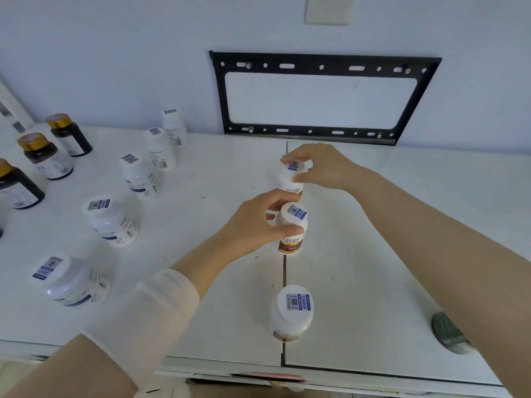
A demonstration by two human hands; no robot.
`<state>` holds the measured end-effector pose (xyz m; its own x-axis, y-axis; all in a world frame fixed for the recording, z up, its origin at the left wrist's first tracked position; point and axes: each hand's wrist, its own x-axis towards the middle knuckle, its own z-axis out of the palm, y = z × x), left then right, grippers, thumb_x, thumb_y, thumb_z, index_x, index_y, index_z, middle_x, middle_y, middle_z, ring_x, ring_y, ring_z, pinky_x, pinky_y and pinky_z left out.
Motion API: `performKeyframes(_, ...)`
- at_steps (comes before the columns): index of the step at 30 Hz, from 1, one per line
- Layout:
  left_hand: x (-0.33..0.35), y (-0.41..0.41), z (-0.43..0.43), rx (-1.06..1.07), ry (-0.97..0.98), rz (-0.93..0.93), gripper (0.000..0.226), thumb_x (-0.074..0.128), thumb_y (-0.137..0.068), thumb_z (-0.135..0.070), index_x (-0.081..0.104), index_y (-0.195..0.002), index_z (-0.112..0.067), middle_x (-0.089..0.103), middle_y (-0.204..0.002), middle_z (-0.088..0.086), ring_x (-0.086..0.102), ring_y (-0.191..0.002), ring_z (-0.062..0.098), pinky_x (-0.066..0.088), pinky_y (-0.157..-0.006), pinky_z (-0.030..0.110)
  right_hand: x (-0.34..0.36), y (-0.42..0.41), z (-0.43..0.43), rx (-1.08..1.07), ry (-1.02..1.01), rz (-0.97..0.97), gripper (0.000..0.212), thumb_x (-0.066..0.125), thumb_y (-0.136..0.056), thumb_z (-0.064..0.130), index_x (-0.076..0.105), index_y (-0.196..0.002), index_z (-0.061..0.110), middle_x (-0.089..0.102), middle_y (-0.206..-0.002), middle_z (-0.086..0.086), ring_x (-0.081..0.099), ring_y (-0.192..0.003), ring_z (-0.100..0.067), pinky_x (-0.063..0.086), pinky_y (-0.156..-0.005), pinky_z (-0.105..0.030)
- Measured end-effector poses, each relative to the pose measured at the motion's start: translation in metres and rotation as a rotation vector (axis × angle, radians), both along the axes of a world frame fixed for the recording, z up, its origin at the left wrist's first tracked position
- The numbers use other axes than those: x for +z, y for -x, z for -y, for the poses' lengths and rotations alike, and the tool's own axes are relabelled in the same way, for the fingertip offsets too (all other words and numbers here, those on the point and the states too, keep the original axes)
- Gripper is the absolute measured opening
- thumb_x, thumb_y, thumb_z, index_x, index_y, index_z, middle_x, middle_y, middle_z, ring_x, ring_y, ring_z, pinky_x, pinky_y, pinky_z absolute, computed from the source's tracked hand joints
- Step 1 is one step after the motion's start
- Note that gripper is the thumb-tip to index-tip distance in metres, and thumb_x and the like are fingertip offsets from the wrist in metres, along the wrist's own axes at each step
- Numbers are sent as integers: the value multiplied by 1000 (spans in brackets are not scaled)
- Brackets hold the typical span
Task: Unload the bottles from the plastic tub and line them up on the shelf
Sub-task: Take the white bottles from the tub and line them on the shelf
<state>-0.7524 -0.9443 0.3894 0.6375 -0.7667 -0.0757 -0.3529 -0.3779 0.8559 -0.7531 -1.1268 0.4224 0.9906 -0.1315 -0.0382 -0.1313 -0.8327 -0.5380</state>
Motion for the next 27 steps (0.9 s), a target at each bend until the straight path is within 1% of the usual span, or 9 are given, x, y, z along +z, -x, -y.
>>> performKeyframes(2, 6, 3, -2, 14, 11, 61, 53, 68, -79, -29, 46, -127, -27, 57, -122, -13, 51, -106, 1, 41, -95, 22, 4, 6, 0, -13, -45, 31, 42, 65, -83, 12, 58, -124, 18, 50, -139, 3, 44, -128, -13, 31, -96, -17)
performKeyframes(4, 15, 4, -5, 68, 31, 175, 49, 60, -83, -38, 44, -129, -27, 54, -123, -14, 48, -104, -2, 40, -95, 22, 11, 15, 2, -66, -68, 117, 39, 63, -86, 18, 57, -125, 17, 49, -140, 3, 43, -130, -12, 31, -100, -18)
performKeyframes(6, 27, 1, -6, 98, 14, 342, 45, 51, -88, -43, 42, -130, -28, 53, -128, -14, 48, -106, -2, 42, -99, 28, 19, 26, 8, -138, 17, 189, 39, 58, -89, 22, 54, -128, 17, 49, -140, 1, 43, -130, -14, 30, -105, -21)
performKeyframes(8, 42, 0, -1, 91, -14, 478, 45, 44, -90, -45, 42, -131, -27, 51, -133, -10, 49, -116, 5, 42, -102, 34, 25, 43, 16, -225, 102, 229, 41, 53, -92, 25, 49, -132, 17, 49, -141, -1, 44, -130, -16, 30, -109, -24)
performKeyframes(10, 58, 3, 10, 78, -44, 568, 46, 41, -92, -45, 42, -133, -24, 50, -136, -6, 47, -124, 12, 39, -103, 35, 30, 66, 22, -302, 156, 260, 43, 51, -93, 26, 47, -135, 17, 48, -141, -3, 44, -130, -17, 31, -110, -26)
performKeyframes(15, 87, 34, 61, -50, -70, 726, 47, 42, -94, -38, 39, -136, -17, 47, -138, 4, 45, -126, 21, 36, -102, 35, 41, 144, 33, -460, 276, 235, 46, 47, -94, 30, 41, -138, 20, 44, -144, -3, 43, -131, -20, 36, -108, -36)
performKeyframes(18, 98, 73, 96, -157, -80, 788, 46, 41, -95, -35, 40, -136, -15, 47, -138, 7, 45, -125, 24, 36, -102, 36, 46, 205, 45, -572, 307, 214, 46, 46, -95, 31, 39, -139, 20, 42, -145, -3, 39, -134, -20, 33, -110, -36)
performKeyframes(21, 102, 124, 128, -253, -76, 812, 46, 41, -95, -35, 40, -136, -14, 45, -140, 8, 44, -126, 26, 35, -103, 37, 49, 275, 57, -691, 335, 192, 45, 46, -95, 30, 41, -138, 18, 44, -145, -3, 42, -132, -22, 35, -108, -38)
performKeyframes(27, 96, 264, 174, -416, -13, 810, 45, 41, -95, -34, 40, -136, -14, 43, -141, 9, 42, -128, 27, 32, -105, 37, 43, 445, 66, -905, 350, 154, 44, 47, -94, 28, 43, -137, 16, 47, -142, -5, 47, -128, -26, 37, -105, -36)
